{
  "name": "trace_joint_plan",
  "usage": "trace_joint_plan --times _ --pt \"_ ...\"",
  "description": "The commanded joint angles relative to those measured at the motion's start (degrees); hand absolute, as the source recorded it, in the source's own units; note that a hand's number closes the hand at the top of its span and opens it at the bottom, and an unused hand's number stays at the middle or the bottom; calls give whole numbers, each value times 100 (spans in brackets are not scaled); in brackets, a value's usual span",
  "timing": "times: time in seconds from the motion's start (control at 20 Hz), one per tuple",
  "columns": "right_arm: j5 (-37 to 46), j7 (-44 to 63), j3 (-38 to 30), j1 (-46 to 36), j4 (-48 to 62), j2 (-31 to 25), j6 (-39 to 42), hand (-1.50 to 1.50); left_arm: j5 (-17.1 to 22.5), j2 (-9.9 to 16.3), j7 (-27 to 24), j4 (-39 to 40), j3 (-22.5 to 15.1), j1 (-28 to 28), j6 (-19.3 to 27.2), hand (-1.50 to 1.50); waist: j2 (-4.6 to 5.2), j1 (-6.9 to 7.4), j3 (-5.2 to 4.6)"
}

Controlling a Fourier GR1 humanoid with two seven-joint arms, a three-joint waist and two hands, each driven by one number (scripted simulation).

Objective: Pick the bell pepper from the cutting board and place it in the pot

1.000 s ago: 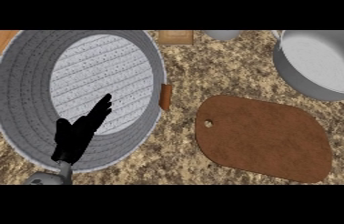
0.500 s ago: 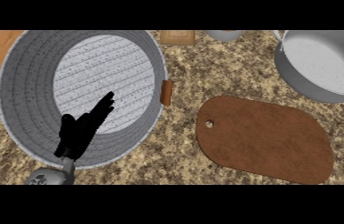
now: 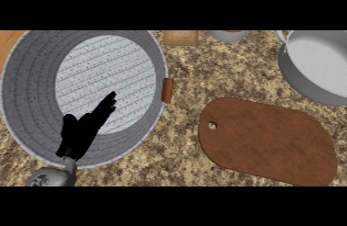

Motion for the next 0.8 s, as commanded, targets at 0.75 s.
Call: trace_joint_plan --times 0.75 --pt "2416 1556 1844 -2256 565 903 -1495 150 -123 -357 -70 214 -83 -96 -87 0 119 131 -56"
